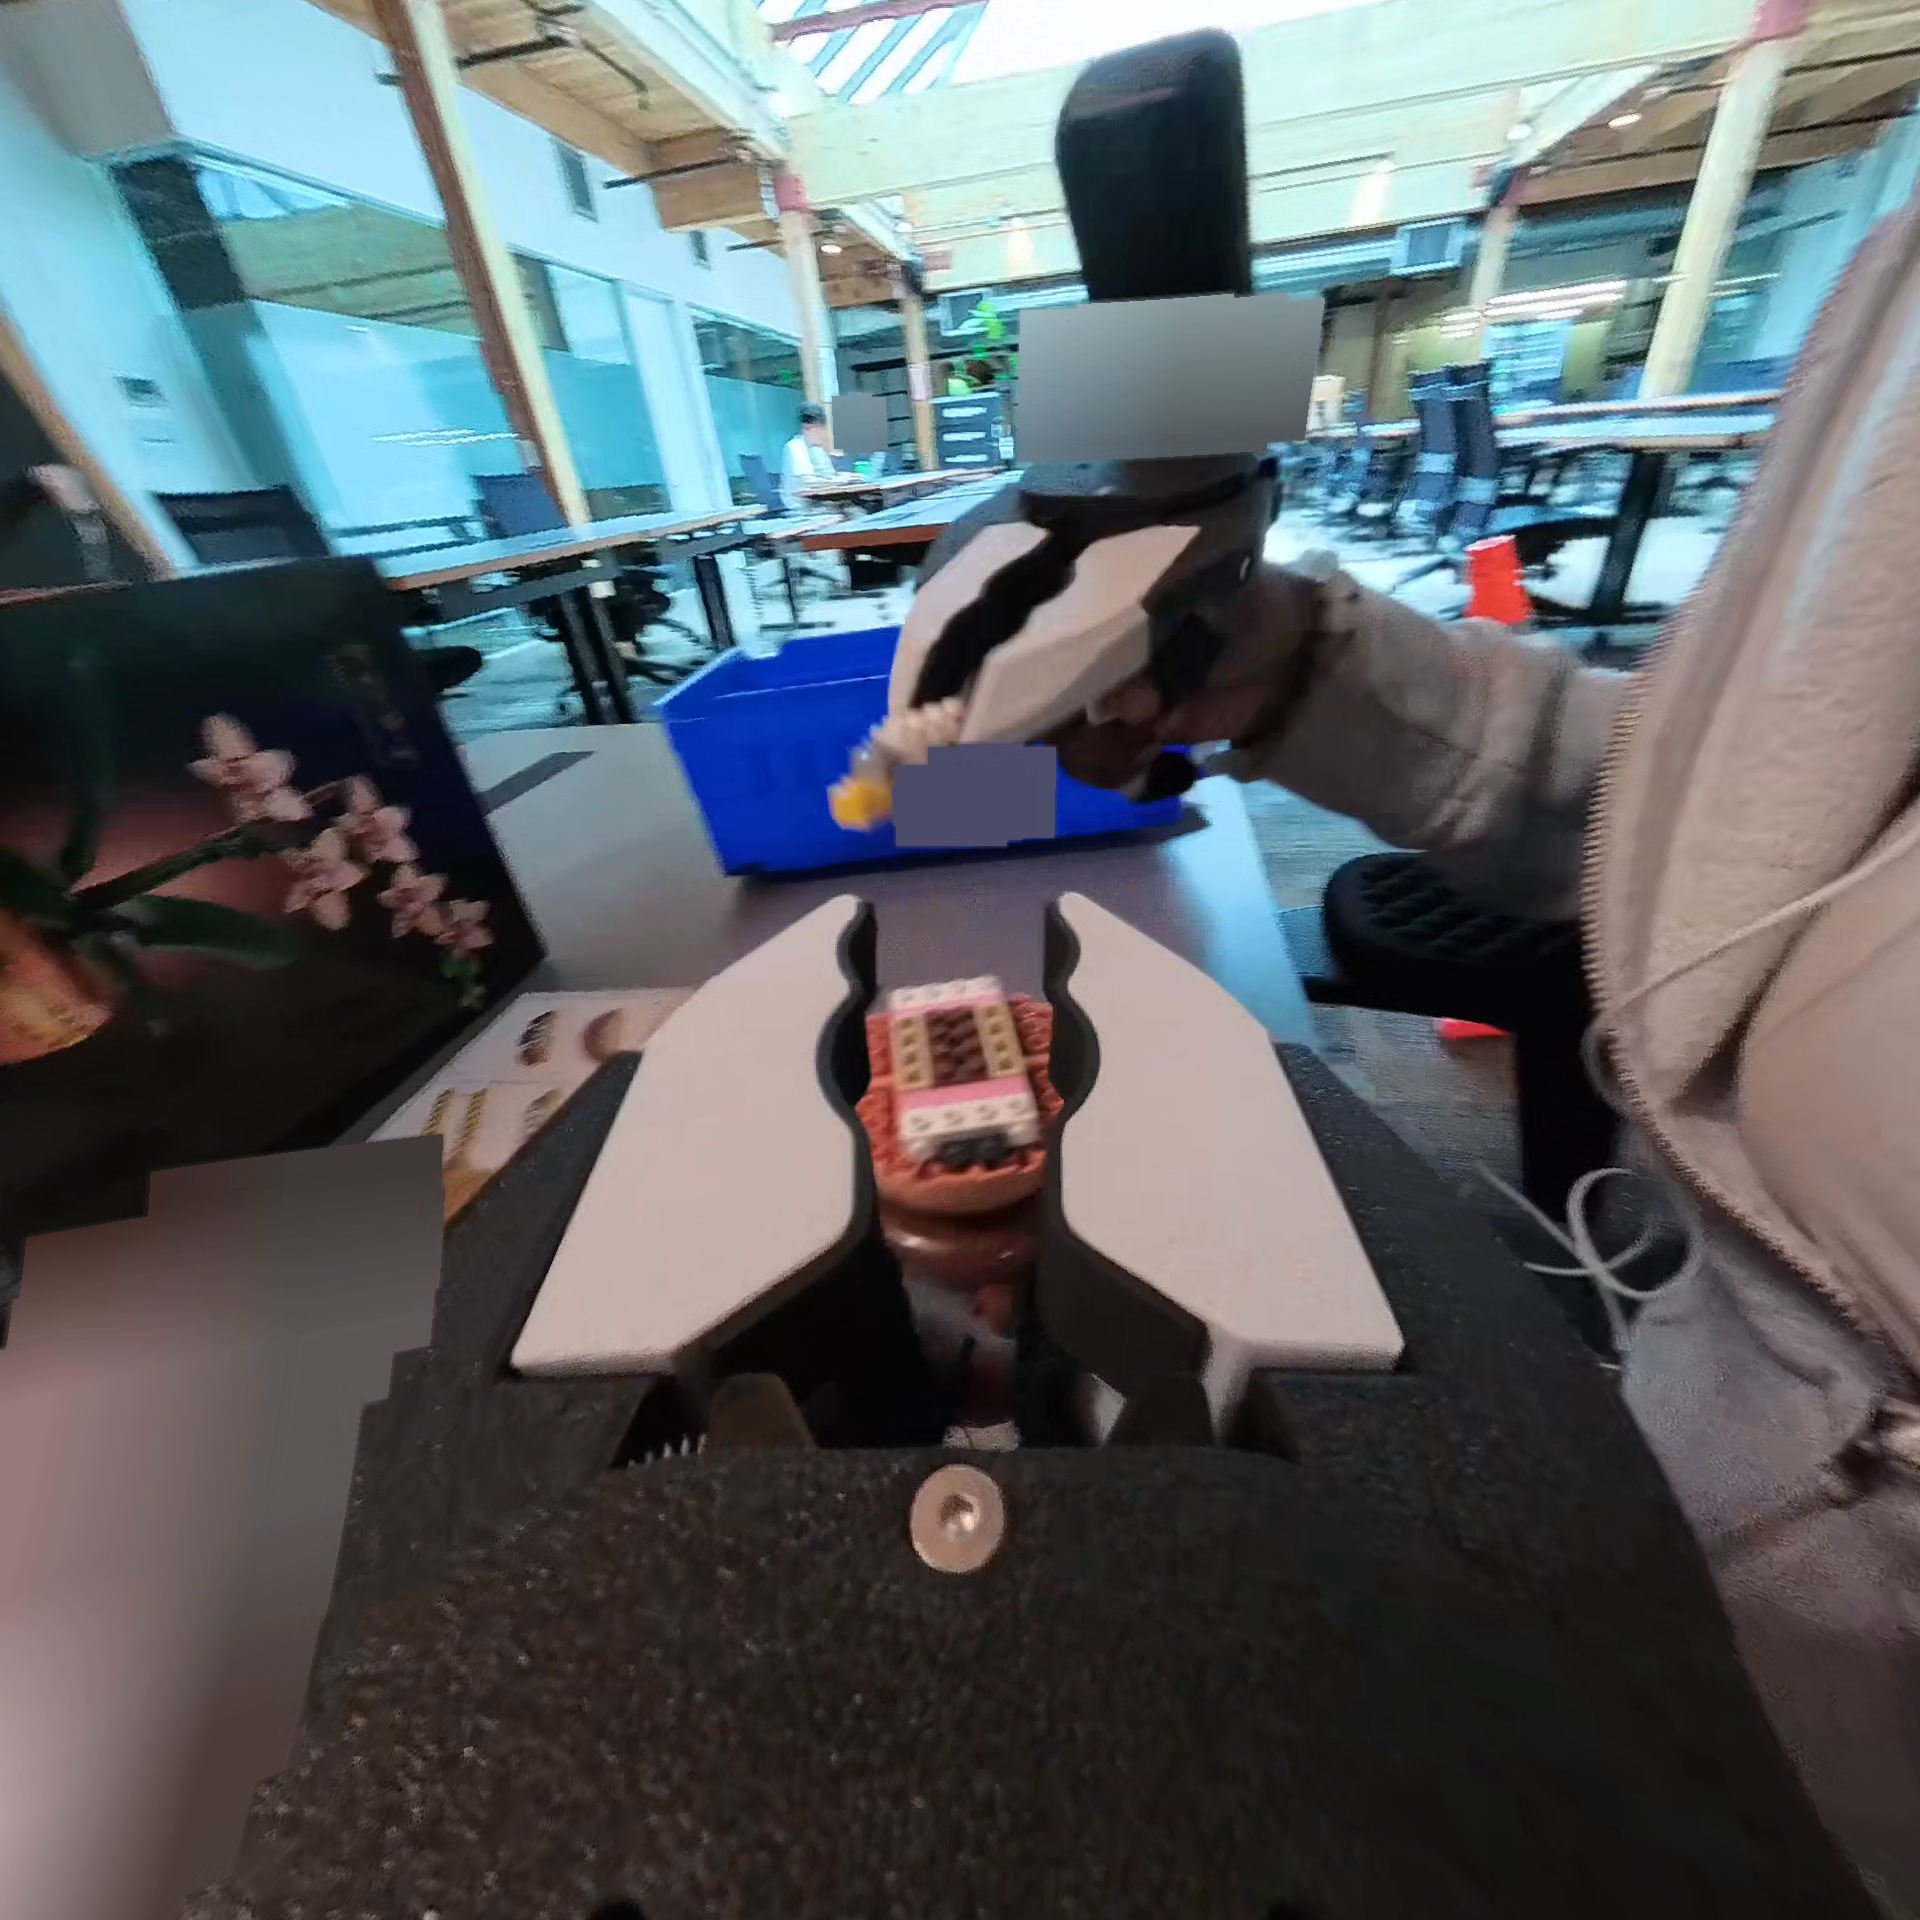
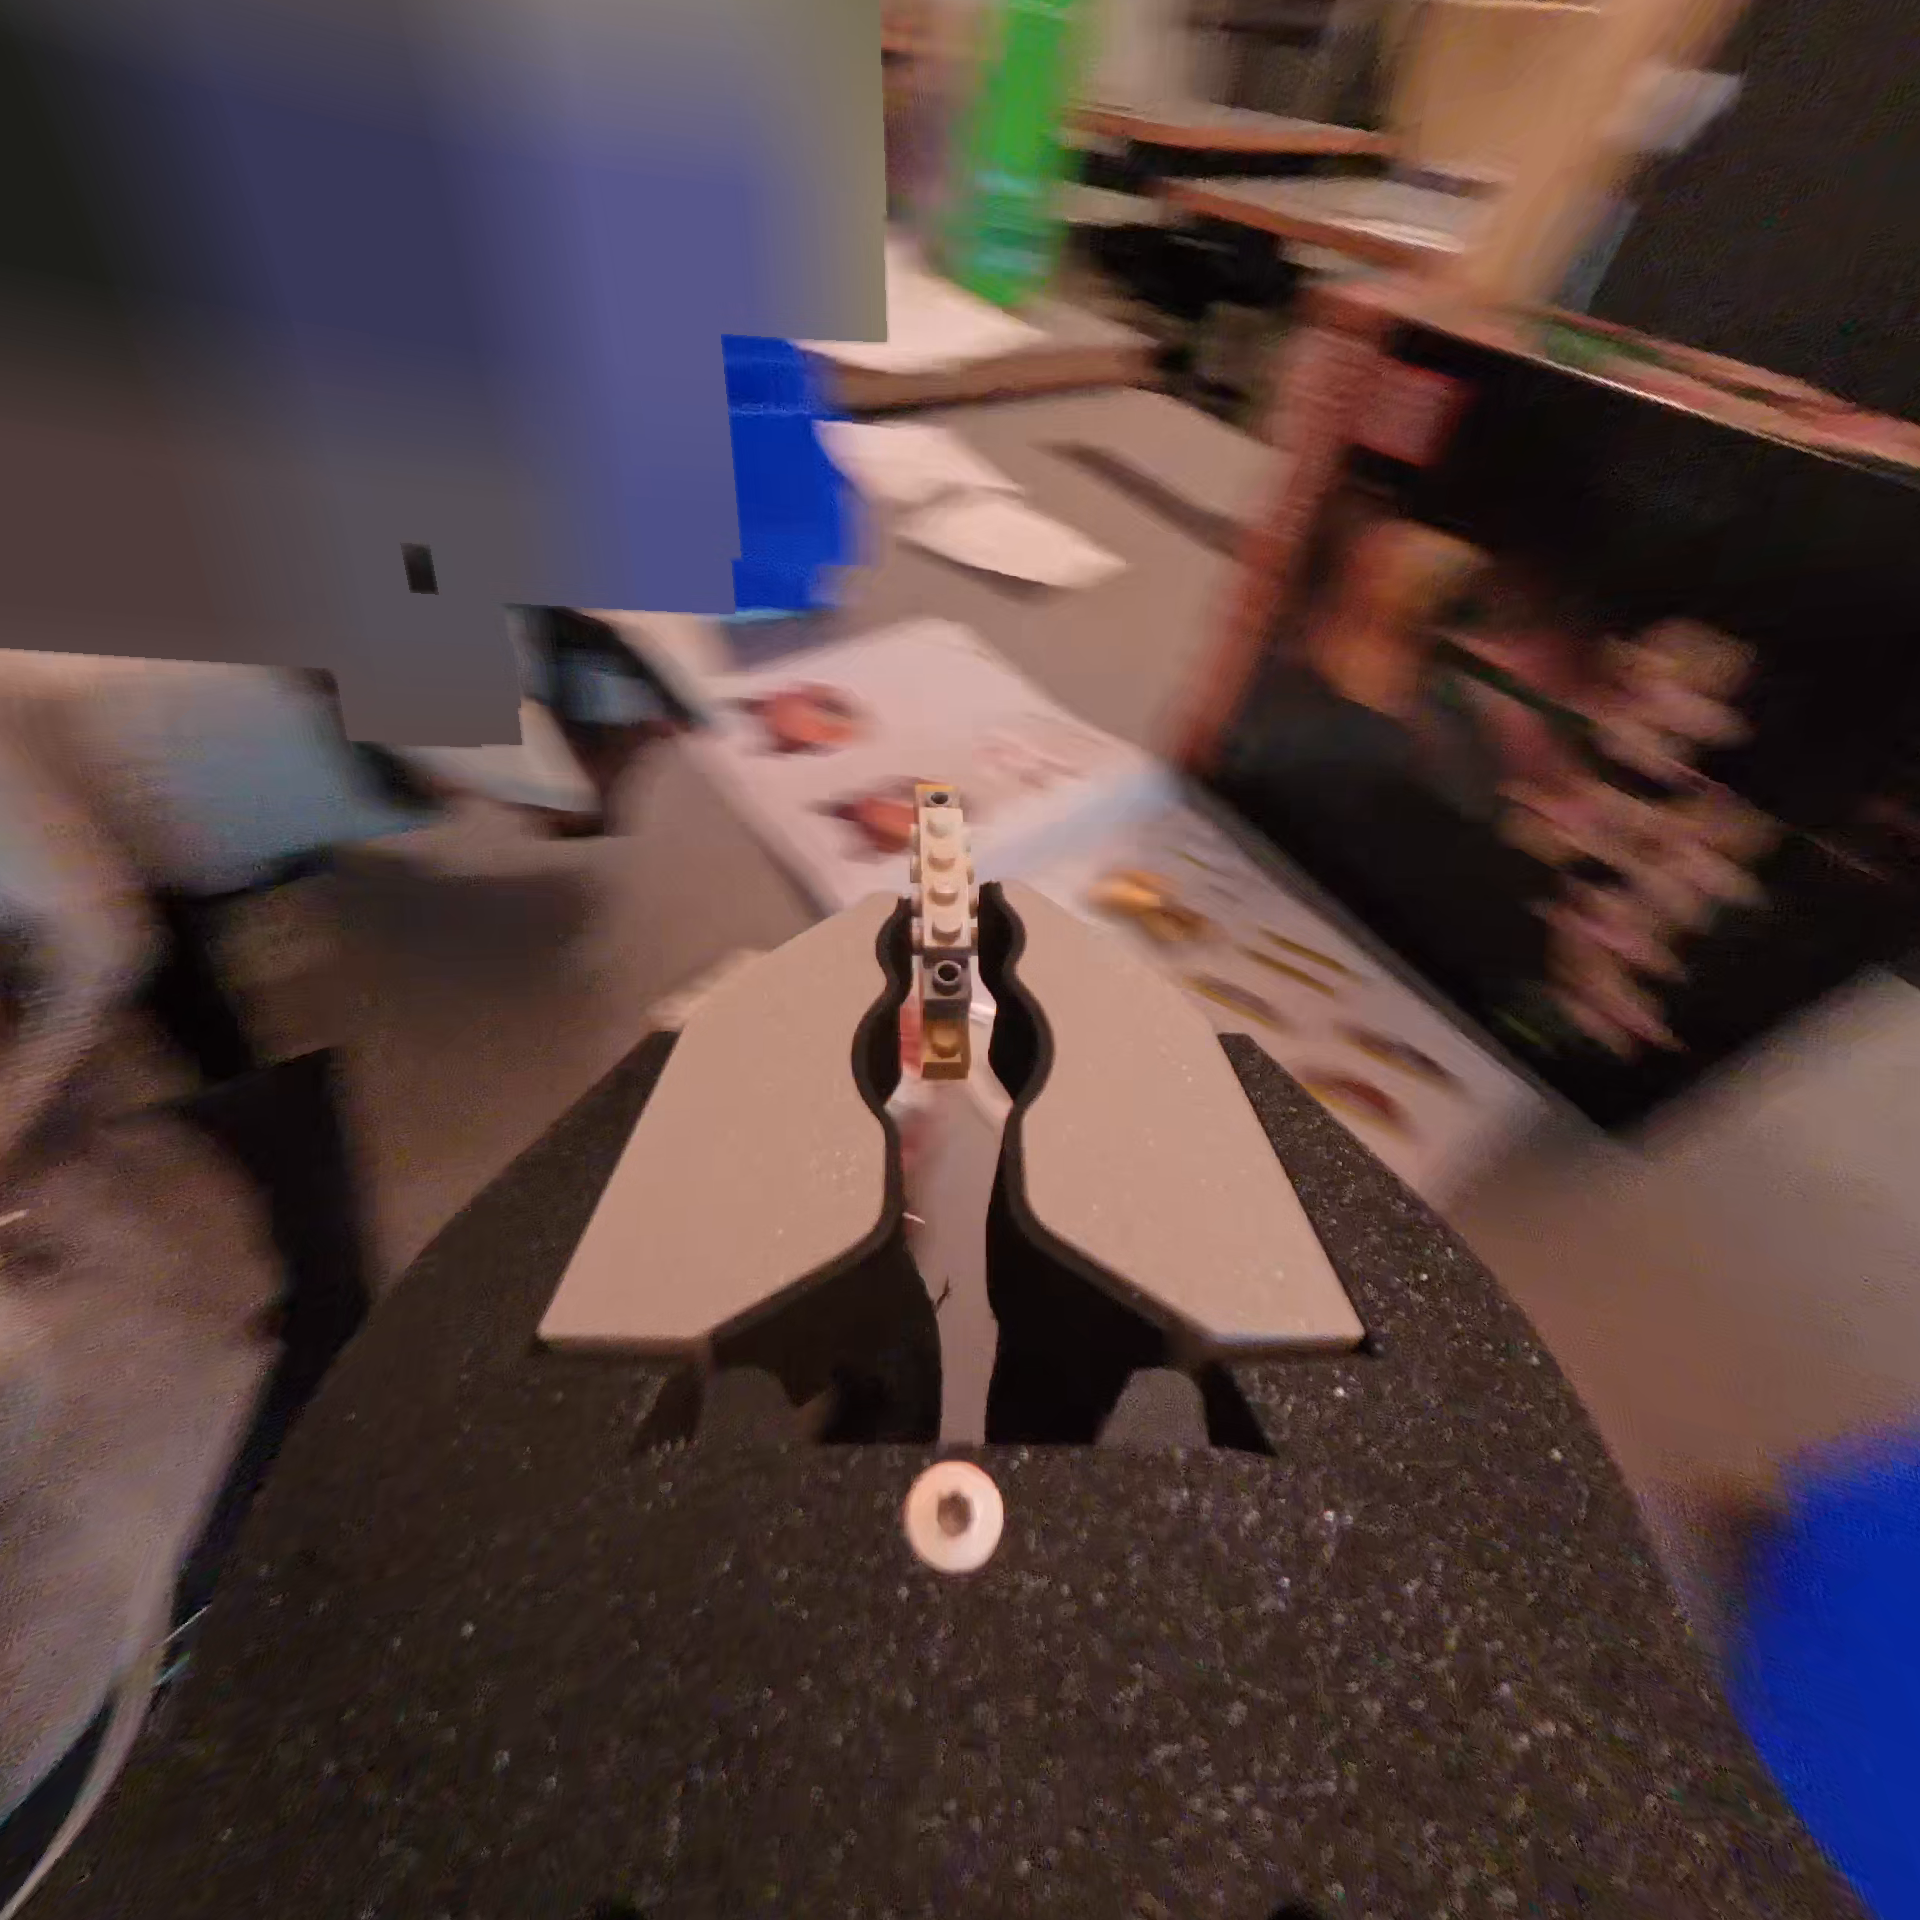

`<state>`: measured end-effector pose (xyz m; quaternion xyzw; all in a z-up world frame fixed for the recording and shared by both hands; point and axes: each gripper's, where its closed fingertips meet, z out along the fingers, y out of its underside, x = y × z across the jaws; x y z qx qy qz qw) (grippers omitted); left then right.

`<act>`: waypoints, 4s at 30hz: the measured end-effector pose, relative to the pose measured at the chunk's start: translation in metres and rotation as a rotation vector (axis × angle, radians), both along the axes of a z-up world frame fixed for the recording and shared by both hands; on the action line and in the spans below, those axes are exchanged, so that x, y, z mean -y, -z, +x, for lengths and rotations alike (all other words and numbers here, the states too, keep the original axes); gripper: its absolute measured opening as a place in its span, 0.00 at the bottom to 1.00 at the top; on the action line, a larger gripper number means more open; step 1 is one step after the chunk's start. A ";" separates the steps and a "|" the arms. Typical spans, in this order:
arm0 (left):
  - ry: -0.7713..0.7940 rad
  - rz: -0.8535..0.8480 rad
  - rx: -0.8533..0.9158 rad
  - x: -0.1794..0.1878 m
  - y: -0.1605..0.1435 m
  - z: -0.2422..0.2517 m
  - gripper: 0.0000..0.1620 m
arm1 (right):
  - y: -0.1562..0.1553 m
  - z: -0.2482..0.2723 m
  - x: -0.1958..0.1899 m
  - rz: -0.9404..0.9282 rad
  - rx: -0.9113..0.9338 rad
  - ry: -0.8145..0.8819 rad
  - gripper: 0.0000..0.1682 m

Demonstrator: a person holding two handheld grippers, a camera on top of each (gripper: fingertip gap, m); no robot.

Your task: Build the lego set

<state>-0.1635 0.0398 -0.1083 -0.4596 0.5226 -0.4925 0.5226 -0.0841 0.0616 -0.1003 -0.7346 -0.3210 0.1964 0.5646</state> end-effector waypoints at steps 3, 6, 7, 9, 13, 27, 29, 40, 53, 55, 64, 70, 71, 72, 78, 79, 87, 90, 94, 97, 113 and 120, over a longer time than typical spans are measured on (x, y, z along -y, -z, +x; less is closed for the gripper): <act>-0.112 0.004 0.006 -0.023 0.011 -0.013 0.19 | 0.032 0.086 -0.034 -0.039 0.061 0.482 0.07; -0.138 -0.022 0.044 -0.031 0.017 -0.021 0.18 | 0.076 0.111 -0.050 -0.146 0.185 0.600 0.07; -0.142 -0.030 0.056 -0.032 0.018 -0.022 0.18 | 0.089 0.113 -0.054 -0.194 0.217 0.606 0.07; -0.143 -0.043 0.074 -0.034 0.019 -0.024 0.17 | 0.102 0.113 -0.064 -0.246 0.194 0.611 0.07; -0.152 -0.067 0.122 -0.038 0.014 -0.028 0.17 | 0.113 0.111 -0.074 -0.294 0.185 0.606 0.07; -0.153 -0.050 0.129 -0.037 0.013 -0.030 0.16 | 0.109 0.099 -0.059 -0.322 0.175 0.501 0.13; -0.157 -0.047 0.124 -0.037 0.014 -0.029 0.15 | 0.101 0.094 -0.055 -0.294 0.176 0.453 0.11; -0.118 -0.157 0.059 -0.037 0.019 -0.027 0.15 | 0.109 0.093 -0.083 -0.348 0.413 0.287 0.06; -0.059 -0.317 -0.134 -0.043 0.033 -0.023 0.26 | 0.115 0.017 -0.121 -0.168 0.635 -0.681 0.06; -0.061 -0.308 -0.128 -0.044 0.034 -0.023 0.26 | 0.119 0.017 -0.125 -0.149 0.638 -0.687 0.06; -0.043 -0.299 -0.111 -0.042 0.038 -0.022 0.26 | 0.115 0.025 -0.127 -0.148 0.604 -0.551 0.16; -0.143 -0.277 -0.064 -0.056 0.035 -0.026 0.38 | 0.105 0.074 -0.095 -0.414 0.511 -0.006 0.21; -0.164 -0.286 -0.053 -0.060 0.034 -0.027 0.44 | 0.108 0.078 -0.085 -0.458 0.479 0.058 0.21; -0.185 -0.298 -0.043 -0.064 0.033 -0.028 0.49 | 0.111 0.080 -0.074 -0.498 0.455 0.097 0.20; -0.207 -0.330 0.046 -0.071 0.021 -0.036 0.47 | 0.132 0.080 -0.056 -0.551 0.481 0.159 0.20; -0.197 -0.322 0.056 -0.070 0.019 -0.036 0.49 | 0.134 0.081 -0.059 -0.554 0.481 0.162 0.19; -0.232 -0.180 0.019 -0.069 0.026 -0.035 0.48 | 0.121 0.071 -0.064 -0.421 0.554 0.212 0.09; -0.238 -0.170 0.052 -0.071 0.022 -0.038 0.46 | 0.131 0.076 -0.067 -0.418 0.625 0.264 0.11; -0.228 -0.173 0.067 -0.070 0.021 -0.040 0.45 | 0.134 0.079 -0.070 -0.419 0.618 0.237 0.07; -0.215 -0.164 0.064 -0.067 0.021 -0.039 0.45 | 0.129 0.083 -0.073 -0.473 0.512 0.173 0.06; -0.169 -0.157 0.102 -0.061 0.017 -0.038 0.41 | 0.122 0.120 -0.087 -0.559 0.717 0.243 0.10; -0.169 -0.168 0.121 -0.062 0.015 -0.041 0.41 | 0.133 0.129 -0.098 -0.474 1.011 0.176 0.16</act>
